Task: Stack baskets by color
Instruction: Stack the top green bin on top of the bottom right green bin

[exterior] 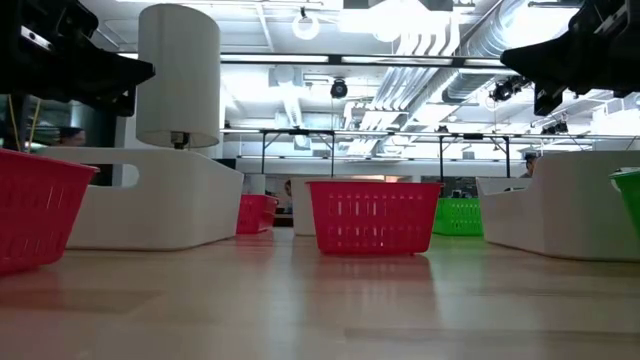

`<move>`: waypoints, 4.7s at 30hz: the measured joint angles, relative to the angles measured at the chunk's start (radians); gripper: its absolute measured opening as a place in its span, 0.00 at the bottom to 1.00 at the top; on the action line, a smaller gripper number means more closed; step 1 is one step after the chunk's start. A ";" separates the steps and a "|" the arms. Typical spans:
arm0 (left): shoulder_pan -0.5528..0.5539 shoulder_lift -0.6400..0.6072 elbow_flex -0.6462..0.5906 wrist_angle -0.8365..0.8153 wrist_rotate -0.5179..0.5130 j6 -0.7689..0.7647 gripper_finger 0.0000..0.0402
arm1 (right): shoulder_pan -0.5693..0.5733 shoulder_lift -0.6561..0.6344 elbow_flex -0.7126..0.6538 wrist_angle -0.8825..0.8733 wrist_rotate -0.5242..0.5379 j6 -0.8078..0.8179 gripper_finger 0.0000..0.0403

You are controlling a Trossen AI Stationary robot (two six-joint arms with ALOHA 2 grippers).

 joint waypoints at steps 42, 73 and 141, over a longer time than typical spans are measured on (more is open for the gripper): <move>0.000 0.000 0.000 0.000 0.000 0.000 0.00 | -0.579 0.869 0.624 -0.716 0.256 0.348 0.62; 0.000 0.000 0.000 0.000 0.000 0.000 0.00 | -0.753 1.294 0.572 -0.544 0.203 0.402 0.62; 0.000 0.000 0.000 0.000 0.000 0.000 0.00 | 0.128 0.869 0.523 0.067 0.113 0.006 0.00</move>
